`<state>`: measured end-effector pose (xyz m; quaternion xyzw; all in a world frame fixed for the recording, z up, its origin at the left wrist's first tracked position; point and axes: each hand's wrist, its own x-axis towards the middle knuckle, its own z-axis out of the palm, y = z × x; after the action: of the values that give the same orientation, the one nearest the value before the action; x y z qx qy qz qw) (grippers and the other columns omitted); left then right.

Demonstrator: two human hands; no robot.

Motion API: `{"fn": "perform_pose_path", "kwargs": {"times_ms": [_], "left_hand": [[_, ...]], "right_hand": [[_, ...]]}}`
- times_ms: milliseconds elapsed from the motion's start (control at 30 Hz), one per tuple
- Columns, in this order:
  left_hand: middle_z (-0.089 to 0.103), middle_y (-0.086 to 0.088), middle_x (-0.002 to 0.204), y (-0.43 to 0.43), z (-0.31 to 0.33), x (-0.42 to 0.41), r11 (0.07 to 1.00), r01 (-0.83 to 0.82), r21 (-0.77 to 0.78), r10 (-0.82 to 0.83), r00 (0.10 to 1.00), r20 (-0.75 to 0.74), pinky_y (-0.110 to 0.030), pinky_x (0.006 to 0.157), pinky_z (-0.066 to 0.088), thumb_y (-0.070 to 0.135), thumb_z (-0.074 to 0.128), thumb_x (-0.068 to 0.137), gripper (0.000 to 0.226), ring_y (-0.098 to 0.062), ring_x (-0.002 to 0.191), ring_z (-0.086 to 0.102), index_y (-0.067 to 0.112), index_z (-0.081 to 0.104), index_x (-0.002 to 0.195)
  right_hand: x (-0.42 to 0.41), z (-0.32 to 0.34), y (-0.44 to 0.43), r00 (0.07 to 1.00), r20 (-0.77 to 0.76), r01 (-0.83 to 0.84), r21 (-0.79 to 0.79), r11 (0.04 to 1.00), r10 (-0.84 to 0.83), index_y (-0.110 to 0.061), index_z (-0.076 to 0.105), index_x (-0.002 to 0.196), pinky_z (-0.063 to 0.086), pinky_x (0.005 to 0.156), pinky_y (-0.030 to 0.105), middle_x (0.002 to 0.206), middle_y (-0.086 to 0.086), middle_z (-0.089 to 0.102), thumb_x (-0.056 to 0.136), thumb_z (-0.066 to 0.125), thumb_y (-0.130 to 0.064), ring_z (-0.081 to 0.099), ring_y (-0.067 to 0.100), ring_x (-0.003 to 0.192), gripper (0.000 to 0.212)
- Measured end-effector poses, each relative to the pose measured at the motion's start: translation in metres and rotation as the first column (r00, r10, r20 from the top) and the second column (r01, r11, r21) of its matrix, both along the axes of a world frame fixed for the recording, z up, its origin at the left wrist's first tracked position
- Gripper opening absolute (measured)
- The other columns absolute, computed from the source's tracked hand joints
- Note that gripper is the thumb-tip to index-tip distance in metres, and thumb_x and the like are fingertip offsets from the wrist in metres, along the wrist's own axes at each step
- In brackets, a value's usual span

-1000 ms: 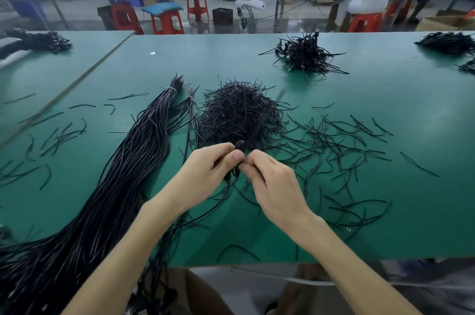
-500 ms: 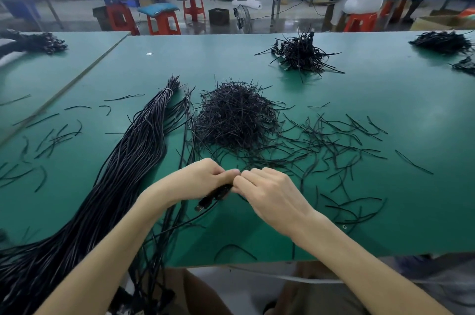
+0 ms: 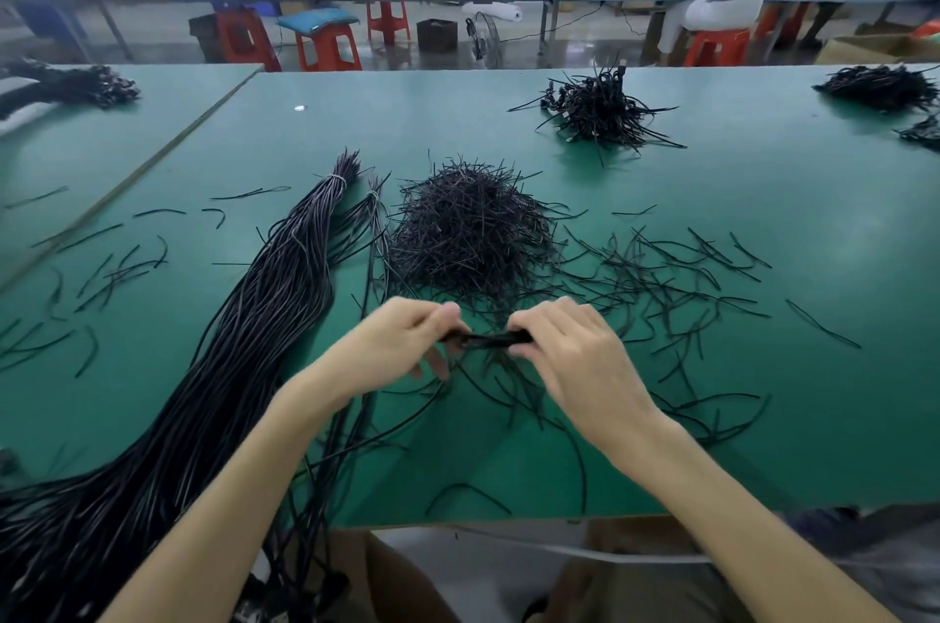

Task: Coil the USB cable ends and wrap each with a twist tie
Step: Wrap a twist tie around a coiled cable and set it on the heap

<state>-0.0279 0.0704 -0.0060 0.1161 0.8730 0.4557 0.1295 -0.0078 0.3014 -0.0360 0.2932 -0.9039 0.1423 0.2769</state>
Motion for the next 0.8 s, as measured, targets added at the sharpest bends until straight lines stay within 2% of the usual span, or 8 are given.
{"fn": "perform_pose_path", "kwargs": {"times_ms": [67,133,233,333,500,633,733,800], "left_hand": [[0.073,0.001,0.095,-0.014,-0.001,-0.008,0.96,-0.256,-0.116,0.249,0.966,-0.072,-0.031,0.063,0.053,0.042,0.045,0.107,0.032,-0.015,0.074,0.073,0.019,0.067,0.103],[0.066,-0.003,0.1,-0.031,-0.005,-0.012,0.784,-0.439,-0.439,0.4,0.898,-0.184,-0.037,0.07,0.047,0.05,0.046,0.104,0.036,-0.023,0.082,0.066,0.015,0.056,0.103],[0.063,-0.015,0.105,-0.042,-0.018,-0.011,0.588,-0.383,-0.713,0.388,0.907,-0.167,-0.041,0.07,0.047,0.053,0.048,0.103,0.049,-0.032,0.081,0.059,0.006,0.055,0.108],[0.059,-0.01,0.092,-0.042,-0.028,-0.01,0.636,-0.347,-0.689,0.382,0.918,-0.109,-0.038,0.063,0.044,0.048,0.051,0.104,0.042,-0.026,0.075,0.057,0.007,0.051,0.102],[0.057,-0.006,0.086,-0.038,-0.025,-0.013,0.64,-0.376,-0.67,0.389,0.911,-0.139,-0.036,0.062,0.041,0.044,0.053,0.104,0.036,-0.022,0.071,0.053,0.009,0.048,0.097],[0.06,0.0,0.09,-0.027,-0.023,-0.008,0.72,-0.409,-0.561,0.301,0.912,-0.278,-0.036,0.064,0.044,0.047,0.055,0.102,0.031,-0.016,0.072,0.055,0.019,0.047,0.092],[0.06,0.004,0.087,-0.007,-0.023,0.002,0.802,-0.228,-0.552,0.177,0.973,-0.145,-0.031,0.06,0.043,0.061,0.057,0.095,0.041,-0.012,0.071,0.055,0.022,0.049,0.088],[0.057,0.003,0.088,0.004,-0.026,0.008,0.75,-0.132,-0.648,0.096,0.991,-0.091,-0.029,0.057,0.037,0.066,0.059,0.091,0.049,-0.014,0.071,0.053,0.019,0.047,0.088]], "right_hand": [[-0.006,-0.002,0.015,0.992,0.099,0.084,-0.063,0.994,-0.078,-0.01,0.068,0.106,0.055,0.088,0.038,0.098,0.003,0.069,0.087,0.076,-0.013,0.063,0.019,0.089,0.02],[-0.015,-0.003,0.038,0.958,0.217,0.22,-0.137,0.966,-0.187,-0.009,0.068,0.11,0.05,0.094,0.033,0.106,0.004,0.069,0.09,0.072,-0.012,0.059,0.013,0.094,0.02],[-0.03,-0.007,0.077,0.876,0.322,0.427,-0.172,0.888,-0.359,-0.009,0.067,0.109,0.05,0.091,0.032,0.105,0.004,0.068,0.093,0.069,-0.017,0.058,0.013,0.092,0.018],[-0.037,-0.018,0.105,0.791,0.382,0.569,-0.169,0.805,-0.478,-0.009,0.065,0.106,0.055,0.084,0.039,0.101,0.005,0.068,0.095,0.069,-0.021,0.061,0.02,0.092,0.017],[-0.04,-0.031,0.122,0.736,0.442,0.629,-0.164,0.76,-0.513,-0.012,0.065,0.105,0.045,0.074,0.032,0.099,0.002,0.066,0.095,0.069,-0.024,0.058,0.019,0.092,0.016],[-0.039,-0.03,0.121,0.734,0.414,0.629,-0.117,0.769,-0.538,-0.01,0.063,0.113,0.049,0.085,0.039,0.107,0.005,0.065,0.095,0.068,-0.024,0.054,0.022,0.105,0.023],[-0.039,-0.032,0.112,0.748,0.377,0.617,-0.09,0.782,-0.547,-0.009,0.062,0.119,0.044,0.099,0.043,0.115,0.01,0.06,0.094,0.069,-0.027,0.05,0.026,0.112,0.032],[-0.039,-0.033,0.105,0.764,0.35,0.603,-0.086,0.793,-0.542,-0.009,0.062,0.12,0.037,0.101,0.042,0.118,0.01,0.058,0.094,0.069,-0.028,0.046,0.026,0.114,0.032]]}}
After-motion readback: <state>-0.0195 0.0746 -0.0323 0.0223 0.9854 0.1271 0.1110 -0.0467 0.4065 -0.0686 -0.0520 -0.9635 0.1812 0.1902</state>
